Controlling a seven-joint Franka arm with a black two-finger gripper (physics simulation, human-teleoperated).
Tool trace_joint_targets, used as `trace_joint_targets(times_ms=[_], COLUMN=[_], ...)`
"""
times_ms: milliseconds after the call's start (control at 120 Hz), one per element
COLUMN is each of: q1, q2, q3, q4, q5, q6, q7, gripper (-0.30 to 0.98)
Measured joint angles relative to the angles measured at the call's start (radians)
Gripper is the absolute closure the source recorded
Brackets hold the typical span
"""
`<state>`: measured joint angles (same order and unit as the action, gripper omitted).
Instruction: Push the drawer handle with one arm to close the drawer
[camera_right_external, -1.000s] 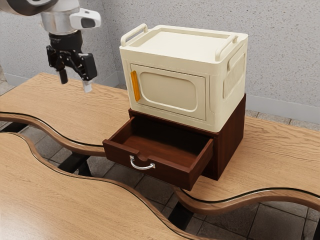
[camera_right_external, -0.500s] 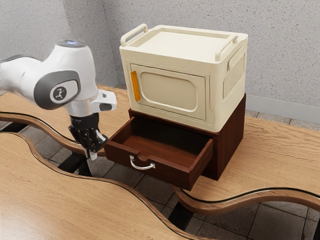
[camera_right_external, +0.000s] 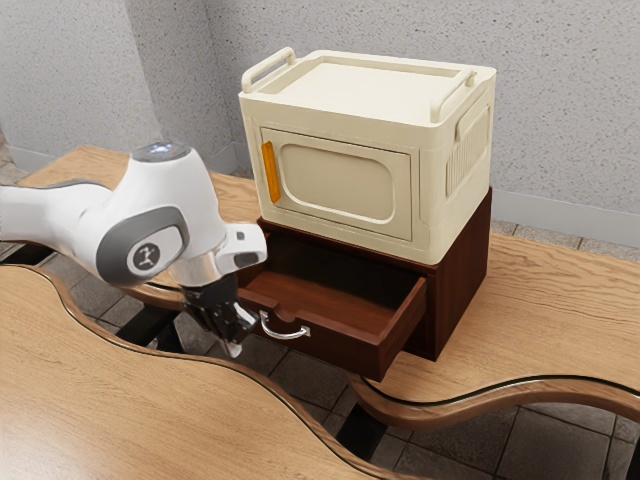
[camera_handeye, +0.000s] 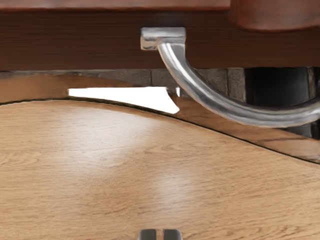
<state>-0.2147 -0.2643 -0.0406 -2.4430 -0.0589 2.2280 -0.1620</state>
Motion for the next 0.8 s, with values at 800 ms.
trace_joint_targets(times_ms=[800], q1=[-0.015], q2=[0.336], q3=[-0.001], q4=[0.336], q5=[-0.004], q6=[0.106], q7=[0.064], gripper=[0.79])
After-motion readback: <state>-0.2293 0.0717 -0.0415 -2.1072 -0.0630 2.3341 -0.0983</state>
